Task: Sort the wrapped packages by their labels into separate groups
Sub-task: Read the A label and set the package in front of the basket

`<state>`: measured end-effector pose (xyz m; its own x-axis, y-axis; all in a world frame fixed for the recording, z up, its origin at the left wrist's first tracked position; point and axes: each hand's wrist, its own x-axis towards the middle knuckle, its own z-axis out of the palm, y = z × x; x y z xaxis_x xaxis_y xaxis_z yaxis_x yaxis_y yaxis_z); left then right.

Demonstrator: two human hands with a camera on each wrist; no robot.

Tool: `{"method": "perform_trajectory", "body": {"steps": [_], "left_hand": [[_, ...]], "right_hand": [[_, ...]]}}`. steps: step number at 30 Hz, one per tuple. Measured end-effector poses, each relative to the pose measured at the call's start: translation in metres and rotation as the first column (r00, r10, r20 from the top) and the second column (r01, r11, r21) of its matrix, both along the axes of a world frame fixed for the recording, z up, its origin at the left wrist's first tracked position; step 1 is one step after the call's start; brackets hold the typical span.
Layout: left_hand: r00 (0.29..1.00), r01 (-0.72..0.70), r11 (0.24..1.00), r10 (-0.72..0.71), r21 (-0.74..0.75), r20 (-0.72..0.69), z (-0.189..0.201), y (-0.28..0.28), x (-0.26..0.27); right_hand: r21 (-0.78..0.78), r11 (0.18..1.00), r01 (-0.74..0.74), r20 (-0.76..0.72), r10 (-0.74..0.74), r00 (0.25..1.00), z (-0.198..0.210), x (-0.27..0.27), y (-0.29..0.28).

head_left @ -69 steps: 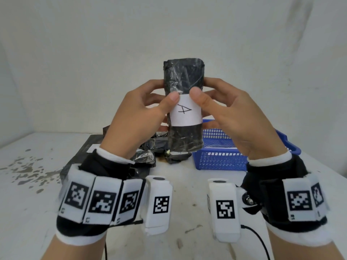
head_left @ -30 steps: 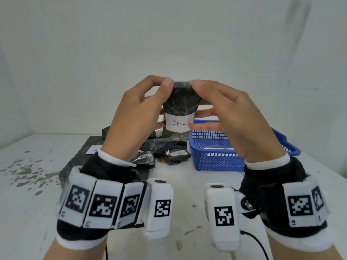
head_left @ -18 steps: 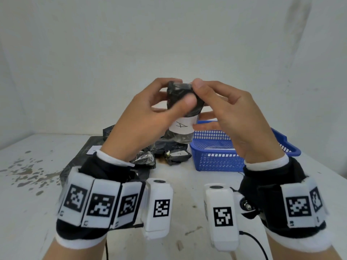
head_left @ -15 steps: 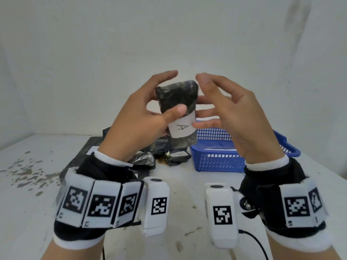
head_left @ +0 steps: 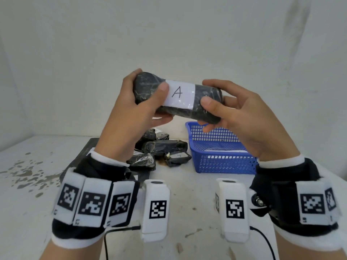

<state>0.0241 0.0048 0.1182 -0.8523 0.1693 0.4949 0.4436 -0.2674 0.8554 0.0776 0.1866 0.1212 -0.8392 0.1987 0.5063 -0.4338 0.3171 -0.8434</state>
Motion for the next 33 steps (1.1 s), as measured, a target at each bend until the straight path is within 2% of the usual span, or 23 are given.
{"method": "perform_trajectory", "body": {"steps": [2,5,7,12,27,30,33], "left_hand": [[0.997,-0.070,0.991,0.064,-0.111,-0.050,-0.002,0.000,-0.001],[0.982,-0.160,0.977,0.143,-0.141,-0.124,-0.003,-0.003,-0.002],[0.978,-0.175,0.971,0.151,-0.165,-0.145,-0.003,-0.004,-0.002],[0.977,-0.159,0.975,0.133,-0.155,-0.167,-0.004,-0.003,-0.001],[0.994,-0.103,0.988,0.100,-0.115,-0.037,-0.012,0.016,-0.003],[0.996,-0.088,0.987,0.089,-0.133,-0.005,-0.017,0.023,-0.003],[0.996,-0.058,0.982,0.069,-0.178,0.053,-0.026,0.032,-0.003]], "right_hand": [[-0.007,1.000,-0.004,-0.008,0.004,1.000,0.000,0.000,0.001],[0.045,0.999,-0.013,0.010,0.012,1.000,0.000,0.001,0.002],[0.091,0.996,-0.007,-0.002,0.008,1.000,-0.001,0.001,0.003],[0.091,0.996,-0.011,-0.024,0.013,1.000,-0.001,0.001,0.002],[0.039,0.999,-0.038,-0.048,0.040,0.998,-0.002,0.008,0.016],[0.016,0.999,0.035,-0.007,-0.035,0.999,-0.008,0.007,0.022],[-0.079,0.994,0.079,0.086,-0.072,0.994,-0.017,0.004,0.034]]}}
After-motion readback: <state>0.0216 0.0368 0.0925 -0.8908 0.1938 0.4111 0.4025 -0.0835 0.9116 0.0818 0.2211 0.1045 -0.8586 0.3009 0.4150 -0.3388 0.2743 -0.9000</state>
